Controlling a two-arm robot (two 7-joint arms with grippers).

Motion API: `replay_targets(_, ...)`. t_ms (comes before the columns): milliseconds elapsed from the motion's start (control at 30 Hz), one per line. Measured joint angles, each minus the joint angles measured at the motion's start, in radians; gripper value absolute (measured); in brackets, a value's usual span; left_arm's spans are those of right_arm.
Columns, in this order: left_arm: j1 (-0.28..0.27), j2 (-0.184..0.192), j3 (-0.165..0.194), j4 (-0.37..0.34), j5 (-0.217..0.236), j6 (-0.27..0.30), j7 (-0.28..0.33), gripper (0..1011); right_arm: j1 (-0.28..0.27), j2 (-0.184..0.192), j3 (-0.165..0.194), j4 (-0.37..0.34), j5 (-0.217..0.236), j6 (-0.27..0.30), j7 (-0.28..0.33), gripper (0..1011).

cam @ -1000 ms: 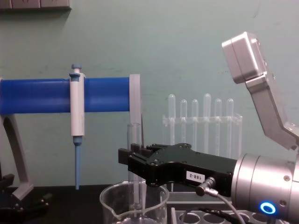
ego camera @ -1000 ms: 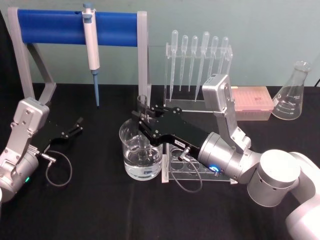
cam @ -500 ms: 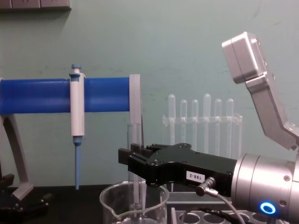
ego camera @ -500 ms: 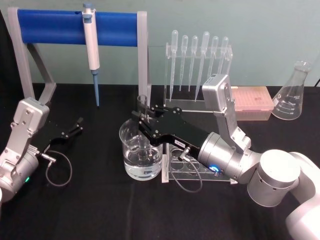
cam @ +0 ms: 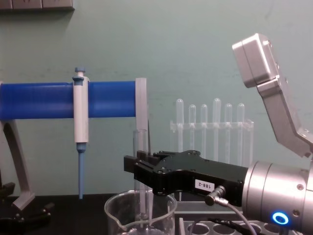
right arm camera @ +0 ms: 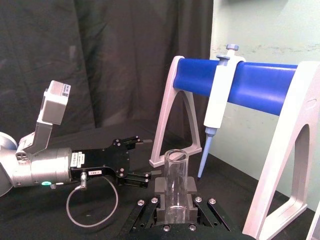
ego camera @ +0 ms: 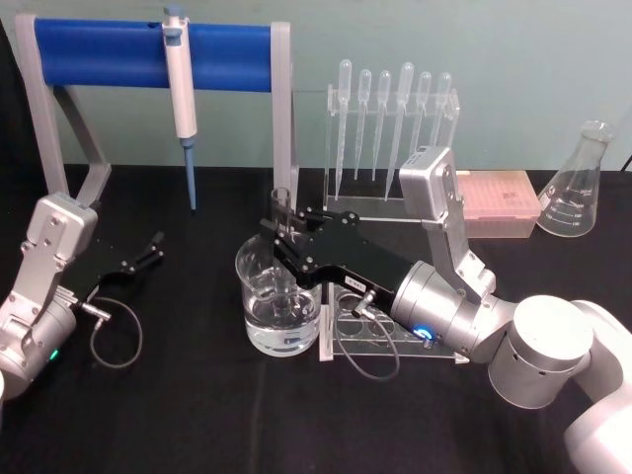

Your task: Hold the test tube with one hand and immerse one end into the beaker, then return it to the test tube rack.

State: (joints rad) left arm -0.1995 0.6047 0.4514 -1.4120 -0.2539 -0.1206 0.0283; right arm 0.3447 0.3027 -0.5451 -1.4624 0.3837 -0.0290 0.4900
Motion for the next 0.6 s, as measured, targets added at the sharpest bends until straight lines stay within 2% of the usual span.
replay_targets(367, 0.0, 0.0, 0.0, 0.0, 0.0, 0.0, 0.0, 1000, 0.0, 0.001, 0.001, -0.009, -0.002, 0.002, 0.0, 234)
replay_targets(600, 0.0, 0.0, 0.0, 0.0, 0.0, 0.0, 0.0, 1000, 0.0, 0.03, 0.016, -0.12, -0.012, 0.046, -0.011, 234)
